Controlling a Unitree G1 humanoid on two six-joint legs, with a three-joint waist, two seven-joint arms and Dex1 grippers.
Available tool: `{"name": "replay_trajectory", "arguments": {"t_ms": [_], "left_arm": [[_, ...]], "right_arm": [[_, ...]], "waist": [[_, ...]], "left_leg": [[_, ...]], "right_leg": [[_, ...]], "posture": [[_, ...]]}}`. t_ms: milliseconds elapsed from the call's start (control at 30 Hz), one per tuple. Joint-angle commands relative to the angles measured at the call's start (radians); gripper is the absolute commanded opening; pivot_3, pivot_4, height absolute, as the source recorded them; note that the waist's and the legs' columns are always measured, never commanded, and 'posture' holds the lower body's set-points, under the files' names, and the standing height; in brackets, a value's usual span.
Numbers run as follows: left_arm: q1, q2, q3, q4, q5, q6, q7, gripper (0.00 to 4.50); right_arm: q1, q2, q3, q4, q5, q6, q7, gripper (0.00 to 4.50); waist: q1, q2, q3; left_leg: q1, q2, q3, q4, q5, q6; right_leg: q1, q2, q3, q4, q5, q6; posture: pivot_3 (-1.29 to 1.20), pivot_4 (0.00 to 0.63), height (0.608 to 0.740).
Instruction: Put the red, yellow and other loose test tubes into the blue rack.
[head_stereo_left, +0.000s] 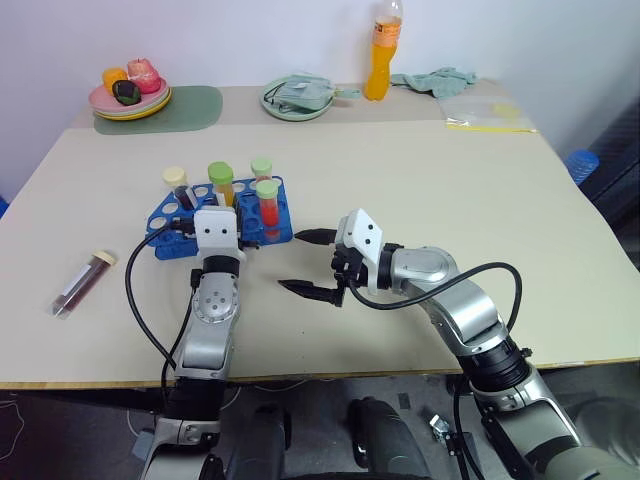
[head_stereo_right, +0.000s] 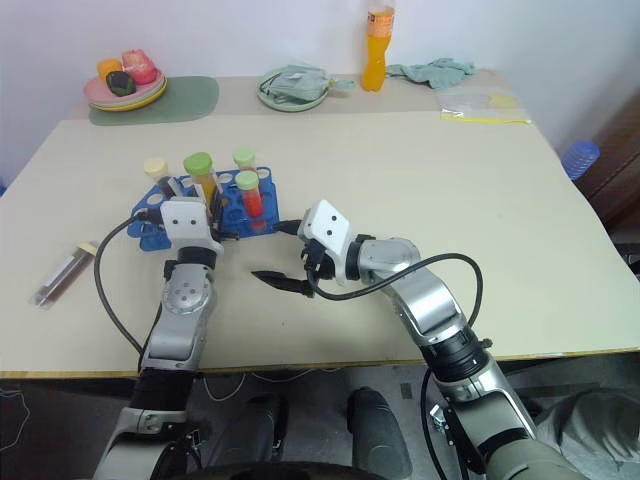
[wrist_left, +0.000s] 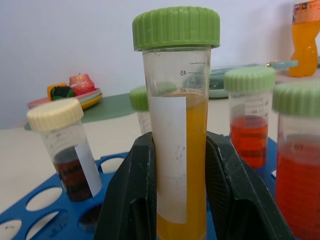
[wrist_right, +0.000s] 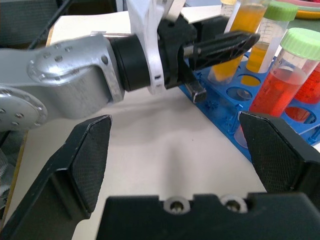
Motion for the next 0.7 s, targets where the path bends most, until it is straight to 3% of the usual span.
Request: {"name": "replay_trajectory", "arguments": {"t_ms": [33, 300, 333, 400, 533, 700], "left_arm": [[-0.019, -0.013, 0.016, 0.034, -0.014, -0.060, 0.001, 0.78], [-0.007, -0.069, -0.011, 0.028, -0.119, -0.077, -0.123, 0.78], [-0.001, -0.072, -0.013, 0.025, -0.120, -0.075, -0.128, 1.76], [0.008, -0.077, -0.011, 0.020, -0.111, -0.078, -0.125, 2.51], [0.025, -0.076, 0.006, -0.012, -0.102, -0.074, -0.107, 4.44], [0.106, -0.030, 0.061, -0.284, -0.202, 0.051, -0.149, 4.44]], "right_arm": [[-0.006, 0.003, -0.018, -0.059, 0.017, -0.004, -0.005, 4.50], [-0.001, -0.005, -0.018, -0.073, 0.018, 0.004, -0.005, 4.50], [-0.001, -0.006, -0.018, -0.075, 0.019, 0.005, -0.005, 4.50], [-0.001, -0.007, -0.018, -0.076, 0.020, 0.006, -0.005, 4.50], [-0.003, -0.006, -0.018, -0.076, 0.020, 0.008, -0.004, 4.50], [0.003, -0.009, -0.021, -0.088, 0.025, 0.016, -0.006, 4.50]], "waist": [[0.001, 0.000, 0.000], [0.006, 0.000, 0.000], [0.008, 0.000, 0.000], [0.009, 0.000, 0.000], [0.001, 0.000, 0.000], [-0.006, 0.000, 0.000]], "left_leg": [[0.000, 0.000, 0.000, 0.000, 0.000, 0.000], [0.000, 0.000, -0.001, 0.001, 0.000, 0.000], [0.000, 0.000, -0.001, 0.001, 0.000, 0.000], [0.000, -0.001, -0.001, 0.001, 0.000, 0.000], [0.000, 0.000, -0.001, 0.001, 0.000, 0.000], [0.000, 0.000, -0.001, 0.001, 0.000, 0.000]], "right_leg": [[0.000, 0.000, 0.000, 0.000, 0.000, 0.000], [0.001, 0.000, -0.001, 0.000, 0.000, 0.000], [0.001, -0.001, -0.001, 0.000, 0.000, 0.000], [0.001, -0.001, -0.001, -0.001, 0.000, 0.000], [0.001, 0.000, -0.001, -0.001, 0.000, 0.000], [0.001, 0.000, -0.001, -0.001, 0.000, 0.000]], "posture": [[0.00, 0.150, 0.740], [0.00, 0.150, 0.740], [0.00, 0.150, 0.740], [0.00, 0.150, 0.740], [0.00, 0.150, 0.740], [0.00, 0.150, 0.740]]}}
